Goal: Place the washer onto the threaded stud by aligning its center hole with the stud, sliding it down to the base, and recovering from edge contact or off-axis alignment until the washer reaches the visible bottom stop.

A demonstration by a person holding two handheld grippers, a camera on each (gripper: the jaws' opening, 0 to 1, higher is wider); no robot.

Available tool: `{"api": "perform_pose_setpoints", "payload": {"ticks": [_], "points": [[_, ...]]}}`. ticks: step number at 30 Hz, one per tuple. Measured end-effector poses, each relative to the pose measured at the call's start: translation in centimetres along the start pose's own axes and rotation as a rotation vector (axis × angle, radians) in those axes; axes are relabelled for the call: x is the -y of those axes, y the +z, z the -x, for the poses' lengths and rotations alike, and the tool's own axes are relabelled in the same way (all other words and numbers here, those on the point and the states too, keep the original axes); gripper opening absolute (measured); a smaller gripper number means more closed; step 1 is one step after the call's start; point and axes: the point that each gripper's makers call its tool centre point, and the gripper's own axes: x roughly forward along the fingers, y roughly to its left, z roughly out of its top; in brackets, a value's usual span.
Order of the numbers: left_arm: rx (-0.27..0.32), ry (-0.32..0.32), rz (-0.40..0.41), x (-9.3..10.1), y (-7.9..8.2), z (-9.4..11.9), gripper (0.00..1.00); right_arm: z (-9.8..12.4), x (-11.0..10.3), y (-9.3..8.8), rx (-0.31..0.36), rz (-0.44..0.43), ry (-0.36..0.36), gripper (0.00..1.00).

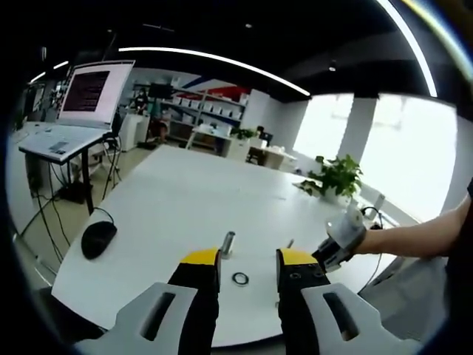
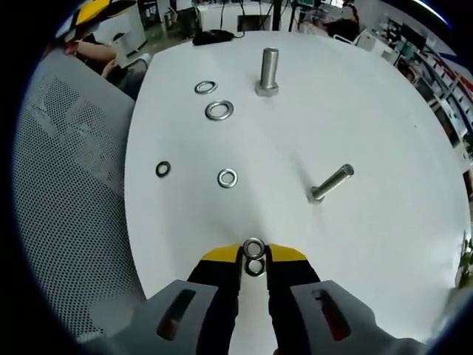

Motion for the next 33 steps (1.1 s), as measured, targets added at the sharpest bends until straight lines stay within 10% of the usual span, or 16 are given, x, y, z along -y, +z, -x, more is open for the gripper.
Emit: {"api": "perform_pose_setpoints", "payload": {"ticks": [33], "points": [[-0.008, -0.002, 0.005, 0.0, -0.2, 0.0, 0.28, 4.9, 4.3, 5.4, 0.247, 0.035, -0.242, 0.15]]}}
